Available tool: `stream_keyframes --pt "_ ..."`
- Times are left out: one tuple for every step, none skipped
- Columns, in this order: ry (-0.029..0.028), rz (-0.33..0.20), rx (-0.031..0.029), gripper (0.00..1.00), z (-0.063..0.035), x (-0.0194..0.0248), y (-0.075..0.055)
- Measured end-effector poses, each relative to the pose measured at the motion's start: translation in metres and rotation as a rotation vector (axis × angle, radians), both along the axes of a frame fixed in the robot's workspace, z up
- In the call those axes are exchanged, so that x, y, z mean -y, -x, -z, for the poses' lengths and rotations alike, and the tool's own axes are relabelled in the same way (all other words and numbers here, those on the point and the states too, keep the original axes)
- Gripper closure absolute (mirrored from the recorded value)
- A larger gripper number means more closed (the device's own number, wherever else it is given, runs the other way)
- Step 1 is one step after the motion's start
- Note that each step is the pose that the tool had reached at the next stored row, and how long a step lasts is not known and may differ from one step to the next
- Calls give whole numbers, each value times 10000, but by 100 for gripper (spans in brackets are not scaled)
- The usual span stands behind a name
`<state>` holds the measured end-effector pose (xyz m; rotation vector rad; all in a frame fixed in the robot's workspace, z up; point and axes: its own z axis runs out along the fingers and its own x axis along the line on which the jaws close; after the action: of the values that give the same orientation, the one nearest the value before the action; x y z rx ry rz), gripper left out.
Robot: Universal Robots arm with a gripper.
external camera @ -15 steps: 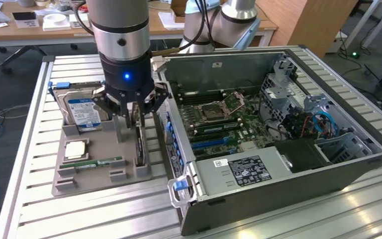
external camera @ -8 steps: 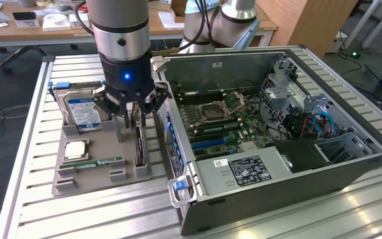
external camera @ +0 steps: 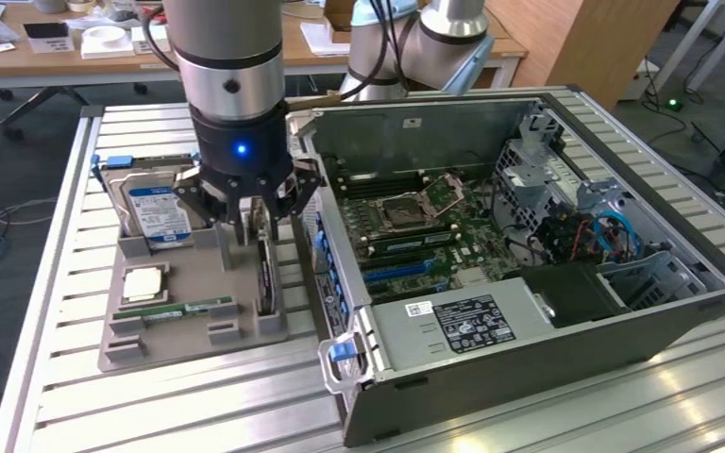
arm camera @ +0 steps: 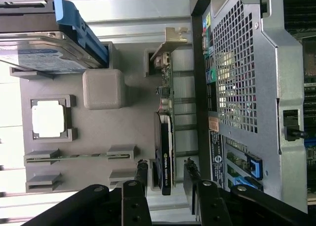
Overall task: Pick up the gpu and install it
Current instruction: 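Pick up the gpu and move the gpu toward the slot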
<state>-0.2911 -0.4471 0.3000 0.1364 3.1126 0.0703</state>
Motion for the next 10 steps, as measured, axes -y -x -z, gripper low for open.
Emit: stream_keyframes --pt "-1 -1 1 57 19 0 -1" --pt "0 0 1 57 37 0 0" --pt "0 -1 0 57 54 0 0" --pt "0 -1 1 57 73 0 0" --pt "0 -1 0 57 91 0 0" --pt "0 0 1 57 110 0 0" --pt "1 0 0 57 127 0 0" --pt "1 -1 -1 57 146 0 0" --pt "0 -1 0 57 163 0 0" --pt "0 0 0 57 182 0 0"
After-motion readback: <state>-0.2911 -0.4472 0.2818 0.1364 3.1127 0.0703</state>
